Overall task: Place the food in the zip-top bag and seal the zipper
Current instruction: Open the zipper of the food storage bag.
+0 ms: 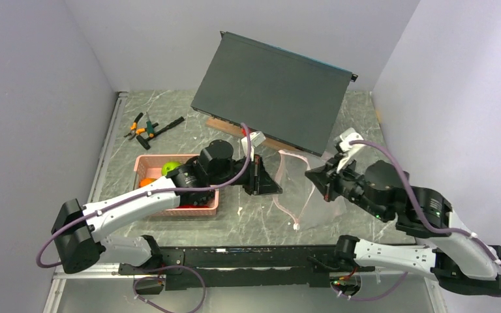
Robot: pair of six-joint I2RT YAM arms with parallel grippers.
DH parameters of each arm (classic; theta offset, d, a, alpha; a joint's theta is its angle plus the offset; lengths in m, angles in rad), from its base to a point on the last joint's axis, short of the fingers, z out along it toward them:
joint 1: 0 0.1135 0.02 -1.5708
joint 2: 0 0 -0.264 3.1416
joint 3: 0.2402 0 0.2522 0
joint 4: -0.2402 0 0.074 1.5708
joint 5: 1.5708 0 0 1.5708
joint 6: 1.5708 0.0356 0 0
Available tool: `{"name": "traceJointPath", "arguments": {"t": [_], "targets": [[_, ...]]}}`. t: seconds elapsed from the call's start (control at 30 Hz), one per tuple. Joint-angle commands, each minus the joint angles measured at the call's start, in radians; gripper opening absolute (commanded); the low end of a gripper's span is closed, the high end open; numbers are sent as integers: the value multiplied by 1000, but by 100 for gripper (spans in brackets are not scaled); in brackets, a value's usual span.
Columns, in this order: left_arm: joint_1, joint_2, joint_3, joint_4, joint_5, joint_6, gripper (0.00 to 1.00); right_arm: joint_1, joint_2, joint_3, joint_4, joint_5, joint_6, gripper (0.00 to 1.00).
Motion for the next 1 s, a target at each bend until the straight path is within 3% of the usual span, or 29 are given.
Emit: {"name": "traceJointPath", "arguments": {"t": [0.0,0.23,0.43,0.6,0.87,0.97], "targets": [[-17,-23,-15,75,12,-15,0,4,3,1,-33,-83,9,0],[6,-83,-148,-174,-184,7,0,4,71,-213,216,-124,116,0],[31,-130,-180,-321,-280,45,1,4,171,-240,319,-87,120,0],[31,-151,-159,-362,-310,56,22,4,197,-252,348,-67,131,0],[32,-268,-212,-286,-337,27,57,3,227,-251,372,-61,108,0],[32,-317,-203,-299,-346,31,66,3,243,-253,386,-62,100,0]]}}
